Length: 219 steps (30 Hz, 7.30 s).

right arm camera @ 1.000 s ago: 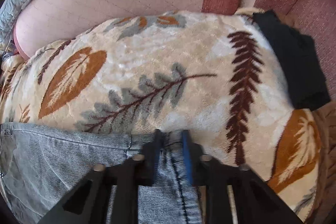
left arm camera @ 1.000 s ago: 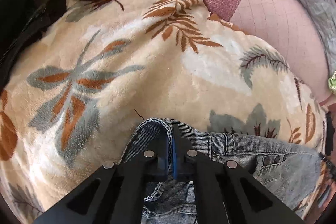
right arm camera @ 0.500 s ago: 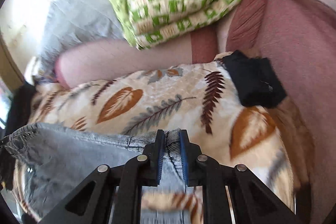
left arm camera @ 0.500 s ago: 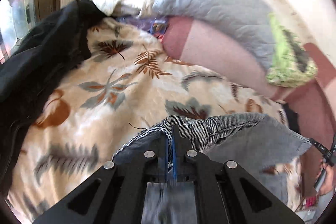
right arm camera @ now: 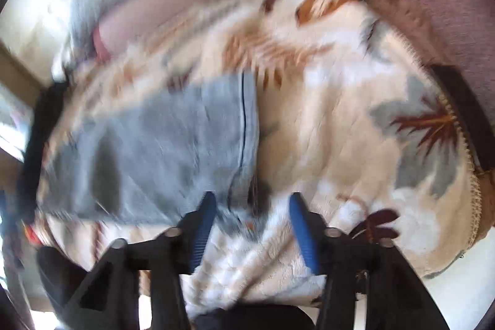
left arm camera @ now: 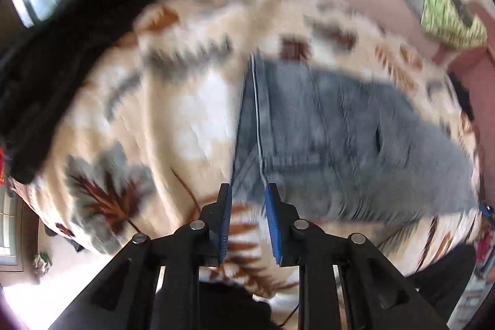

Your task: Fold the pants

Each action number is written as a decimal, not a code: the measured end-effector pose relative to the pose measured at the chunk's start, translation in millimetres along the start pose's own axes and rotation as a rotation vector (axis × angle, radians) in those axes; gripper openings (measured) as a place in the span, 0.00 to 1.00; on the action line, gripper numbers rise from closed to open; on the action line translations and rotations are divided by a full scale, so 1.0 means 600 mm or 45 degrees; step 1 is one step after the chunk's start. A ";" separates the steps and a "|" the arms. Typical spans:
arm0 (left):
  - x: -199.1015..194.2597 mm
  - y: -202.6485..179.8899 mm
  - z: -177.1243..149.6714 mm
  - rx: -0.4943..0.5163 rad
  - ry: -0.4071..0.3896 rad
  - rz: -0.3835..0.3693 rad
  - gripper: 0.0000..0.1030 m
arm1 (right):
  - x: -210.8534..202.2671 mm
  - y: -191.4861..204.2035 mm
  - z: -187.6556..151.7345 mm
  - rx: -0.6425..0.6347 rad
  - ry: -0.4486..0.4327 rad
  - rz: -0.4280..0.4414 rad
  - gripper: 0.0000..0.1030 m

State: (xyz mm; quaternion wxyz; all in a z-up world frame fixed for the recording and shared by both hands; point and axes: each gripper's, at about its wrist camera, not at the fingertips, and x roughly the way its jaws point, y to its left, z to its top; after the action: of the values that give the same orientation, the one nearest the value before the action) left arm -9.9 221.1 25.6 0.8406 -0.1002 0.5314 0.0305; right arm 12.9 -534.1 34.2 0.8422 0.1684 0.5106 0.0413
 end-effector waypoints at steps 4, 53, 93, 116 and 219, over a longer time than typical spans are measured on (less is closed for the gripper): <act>-0.056 -0.046 0.021 0.030 -0.193 -0.015 0.60 | -0.021 0.034 0.033 0.001 -0.046 0.079 0.61; 0.123 -0.184 -0.019 0.079 -0.213 0.087 0.84 | 0.242 0.553 0.073 -0.488 0.067 0.314 0.59; 0.101 -0.514 -0.049 0.412 -0.101 -0.376 0.88 | 0.065 0.070 -0.105 0.641 -0.118 0.341 0.70; 0.194 -0.552 -0.099 0.629 0.012 -0.118 0.90 | 0.071 -0.011 -0.149 0.878 -0.120 0.295 0.77; 0.101 -0.456 -0.046 0.261 -0.030 -0.114 0.86 | 0.238 0.293 -0.138 0.302 0.260 0.712 0.67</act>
State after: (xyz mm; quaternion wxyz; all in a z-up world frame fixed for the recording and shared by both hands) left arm 35.0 -55.2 -3.5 0.8532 -0.0370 0.5167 -0.0603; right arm 26.6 -314.4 -63.9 0.7171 0.3943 0.5276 0.2279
